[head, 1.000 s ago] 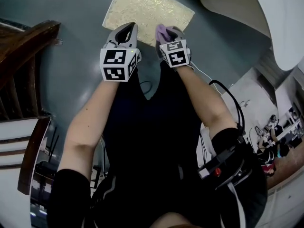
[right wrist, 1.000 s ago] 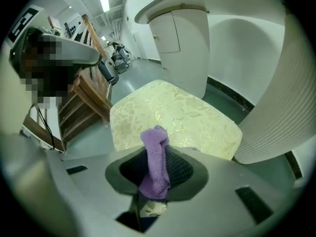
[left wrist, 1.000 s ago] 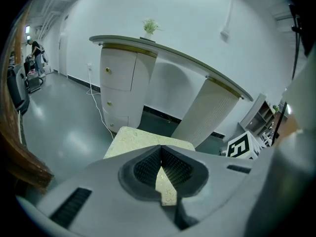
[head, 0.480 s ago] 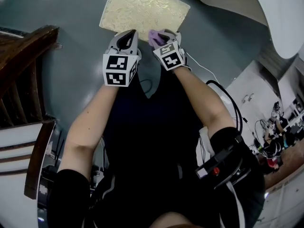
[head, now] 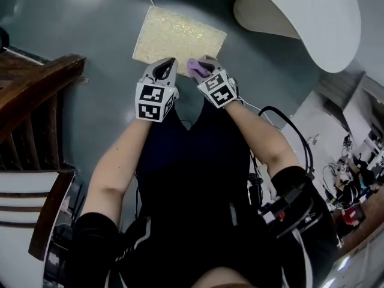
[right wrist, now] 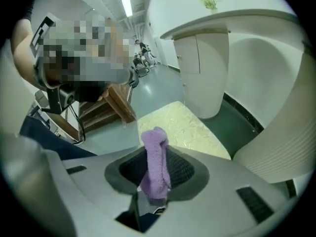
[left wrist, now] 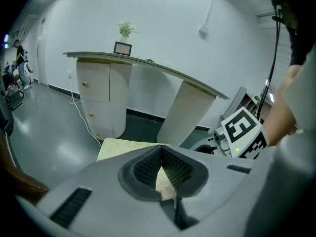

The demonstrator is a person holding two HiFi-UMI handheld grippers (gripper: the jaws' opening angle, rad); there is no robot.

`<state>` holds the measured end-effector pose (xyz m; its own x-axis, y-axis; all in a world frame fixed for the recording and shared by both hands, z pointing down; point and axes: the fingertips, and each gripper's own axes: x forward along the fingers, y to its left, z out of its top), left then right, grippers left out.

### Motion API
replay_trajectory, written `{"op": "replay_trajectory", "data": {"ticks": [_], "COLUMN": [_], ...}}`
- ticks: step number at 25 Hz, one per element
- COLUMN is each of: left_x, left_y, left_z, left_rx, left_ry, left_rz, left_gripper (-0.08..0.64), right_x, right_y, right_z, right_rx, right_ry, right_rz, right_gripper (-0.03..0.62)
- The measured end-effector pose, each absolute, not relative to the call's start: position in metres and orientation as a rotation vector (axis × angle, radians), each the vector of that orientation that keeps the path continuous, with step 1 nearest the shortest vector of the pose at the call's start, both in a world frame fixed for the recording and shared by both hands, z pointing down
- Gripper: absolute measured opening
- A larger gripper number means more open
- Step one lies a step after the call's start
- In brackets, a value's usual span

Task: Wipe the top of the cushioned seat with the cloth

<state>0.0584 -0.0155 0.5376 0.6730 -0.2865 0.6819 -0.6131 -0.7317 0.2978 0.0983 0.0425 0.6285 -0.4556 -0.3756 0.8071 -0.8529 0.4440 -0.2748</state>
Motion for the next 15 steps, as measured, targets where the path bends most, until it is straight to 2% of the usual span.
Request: {"op": "replay_trajectory", "data": {"ticks": [15], "left_x": [0.098], "left_y": [-0.031], "left_z": [0.373], "left_rx": [2.544], "left_ry": [-0.590], "left_rz": [0.609], "left_gripper": [0.003], "right_x": [0.156], "right_y": [-0.006], "right_z": [0.433], "right_rx": [1.129], "right_ry": [-2.152], "right_rz": [0.800], "right_gripper": [0.109]}}
